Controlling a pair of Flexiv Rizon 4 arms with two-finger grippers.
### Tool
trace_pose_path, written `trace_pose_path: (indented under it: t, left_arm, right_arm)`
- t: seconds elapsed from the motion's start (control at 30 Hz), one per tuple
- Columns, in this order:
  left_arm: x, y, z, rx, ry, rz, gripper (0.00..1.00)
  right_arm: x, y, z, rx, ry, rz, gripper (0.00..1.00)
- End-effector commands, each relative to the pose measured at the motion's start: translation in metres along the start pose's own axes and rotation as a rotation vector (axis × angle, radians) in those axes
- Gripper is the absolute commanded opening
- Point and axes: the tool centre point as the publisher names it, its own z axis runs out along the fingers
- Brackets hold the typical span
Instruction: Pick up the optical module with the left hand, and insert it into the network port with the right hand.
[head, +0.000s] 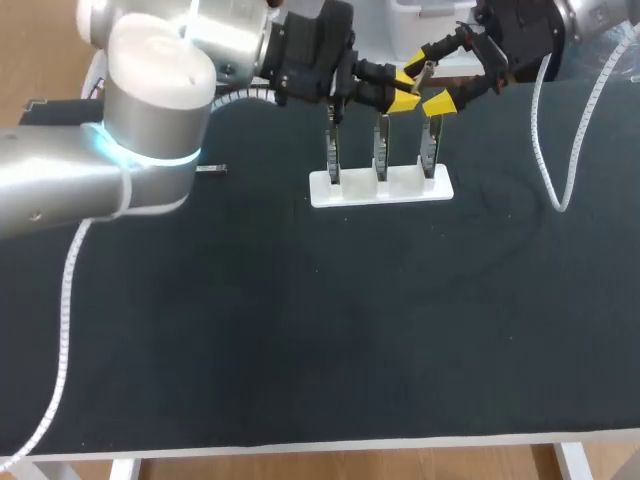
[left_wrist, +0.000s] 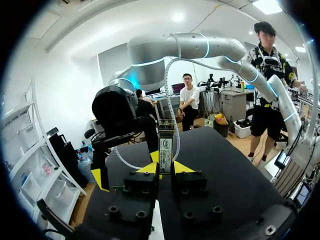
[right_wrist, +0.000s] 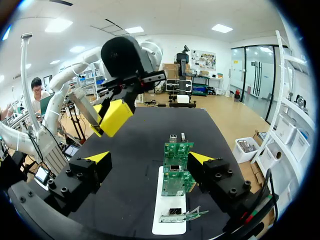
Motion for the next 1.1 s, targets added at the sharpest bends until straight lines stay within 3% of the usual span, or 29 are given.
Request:
trace_pose_path:
  t: [0.03,0.63,0.9,1.1]
  left_arm:
    - [0.009,-0.001,0.003,-0.076,-0.028,0.009,0.0]
    - [0.024,0.02,0.003,-0.054,-0.03,0.001,0.0]
    - [0.02,0.035,0.014,-0.03,-0.046,0.034,0.0]
    - [0.018,0.035,0.014,-0.027,-0.045,0.035,0.0]
  right_arm:
    - [0.0,0.001,0.0,0.003,0.001,0.0,1.0]
    - [0.0,0.001,0.0,0.003,0.001,0.0,1.0]
    - [0.0,0.001,0.0,0.003,0.001,0.0,1.0]
    - [0.0,0.001,0.0,0.003,0.001,0.0,1.0]
